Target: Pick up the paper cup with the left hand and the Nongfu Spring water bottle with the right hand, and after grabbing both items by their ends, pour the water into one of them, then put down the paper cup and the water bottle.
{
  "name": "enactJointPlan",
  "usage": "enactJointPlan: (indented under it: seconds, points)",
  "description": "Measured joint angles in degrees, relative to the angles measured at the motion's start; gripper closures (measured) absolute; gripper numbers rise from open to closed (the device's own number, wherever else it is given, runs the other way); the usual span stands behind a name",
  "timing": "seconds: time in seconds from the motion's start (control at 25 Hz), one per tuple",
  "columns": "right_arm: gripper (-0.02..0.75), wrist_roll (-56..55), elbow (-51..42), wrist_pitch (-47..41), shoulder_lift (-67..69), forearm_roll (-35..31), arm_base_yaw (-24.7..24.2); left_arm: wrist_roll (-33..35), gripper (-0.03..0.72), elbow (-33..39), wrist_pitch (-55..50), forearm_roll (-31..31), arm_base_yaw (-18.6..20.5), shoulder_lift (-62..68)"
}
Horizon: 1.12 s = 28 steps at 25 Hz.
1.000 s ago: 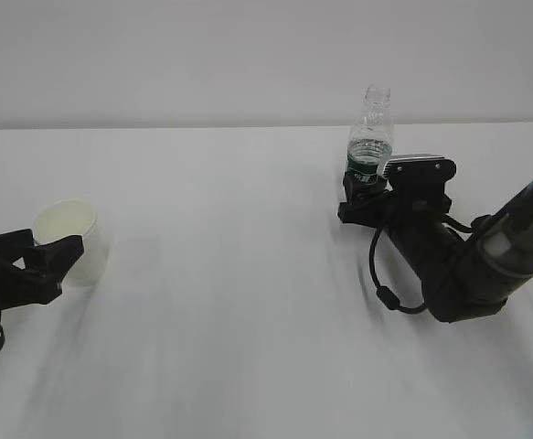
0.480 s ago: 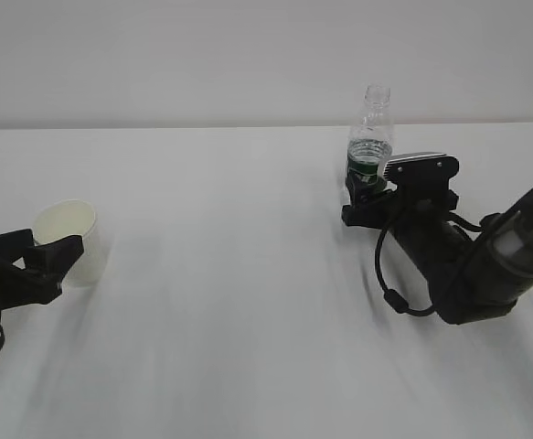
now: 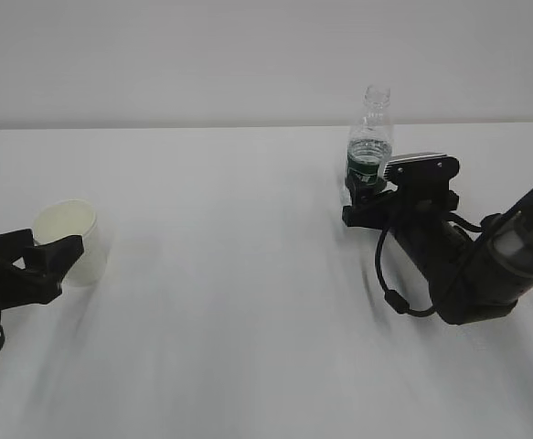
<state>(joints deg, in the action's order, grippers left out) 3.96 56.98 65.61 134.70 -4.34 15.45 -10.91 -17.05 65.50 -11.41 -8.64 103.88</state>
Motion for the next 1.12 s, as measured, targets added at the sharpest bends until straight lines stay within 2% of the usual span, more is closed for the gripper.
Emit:
enactJointPlan:
  seconds: [0.32,0.64,0.88,1.12]
  points:
    - [0.227,0.00,-0.23,0.00,0.00,0.25,0.00,0.00,0.165,0.00,0.00,0.00,0.00,0.00]
    - [0.235,0.08,-2.47,0.00,-0.54,0.13,-0.03,0.00,0.165,0.00,0.00,0.00,0.00,0.00]
    - [0.235,2.04,-2.65,0.10,-4.55,-5.15,-0.55,0.00,0.165,0.00,0.04,0.00,0.00,0.00]
    - [0.235,3.82,-2.17,0.10,-4.54,-2.94,-2.63,0.00,0.165,0.00,0.04,0.00,0.00,0.00]
